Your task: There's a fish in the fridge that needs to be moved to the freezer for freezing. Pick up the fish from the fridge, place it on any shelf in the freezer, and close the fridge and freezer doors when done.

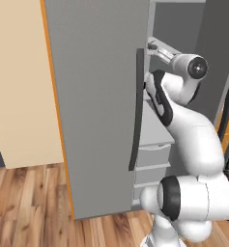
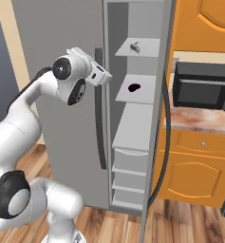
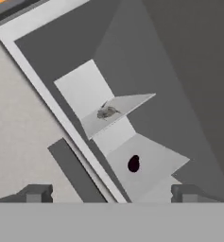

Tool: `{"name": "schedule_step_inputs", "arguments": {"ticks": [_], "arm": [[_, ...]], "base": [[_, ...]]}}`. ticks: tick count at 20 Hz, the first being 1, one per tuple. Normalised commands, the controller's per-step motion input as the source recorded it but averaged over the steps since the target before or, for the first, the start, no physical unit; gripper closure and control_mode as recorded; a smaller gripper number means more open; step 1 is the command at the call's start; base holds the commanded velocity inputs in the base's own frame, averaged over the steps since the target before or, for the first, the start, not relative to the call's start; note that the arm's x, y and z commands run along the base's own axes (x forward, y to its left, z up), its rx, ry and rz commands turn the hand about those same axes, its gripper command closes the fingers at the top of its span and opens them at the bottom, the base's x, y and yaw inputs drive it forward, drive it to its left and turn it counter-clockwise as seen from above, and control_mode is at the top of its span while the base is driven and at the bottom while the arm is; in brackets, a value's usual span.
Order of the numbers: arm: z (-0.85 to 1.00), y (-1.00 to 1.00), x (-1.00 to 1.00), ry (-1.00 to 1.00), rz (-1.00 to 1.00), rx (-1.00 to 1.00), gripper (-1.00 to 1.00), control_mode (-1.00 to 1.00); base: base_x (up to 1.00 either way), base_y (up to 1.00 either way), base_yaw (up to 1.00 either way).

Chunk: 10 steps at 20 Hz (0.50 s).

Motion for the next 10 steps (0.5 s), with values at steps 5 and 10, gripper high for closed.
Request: {"name": "schedule_step_inputs", "arguments": {"ticks": [5,10], "arm": [[0.62,0.14,-1.0,0.31,0.02,-0.2,-1.0,-1.0],[-0.25,0.36,-1.0,0.02,0.18,-0.16,-1.0,-1.0]], "base": [[0.0,0.0,0.0],[0.0,0.0,0.0]]}}
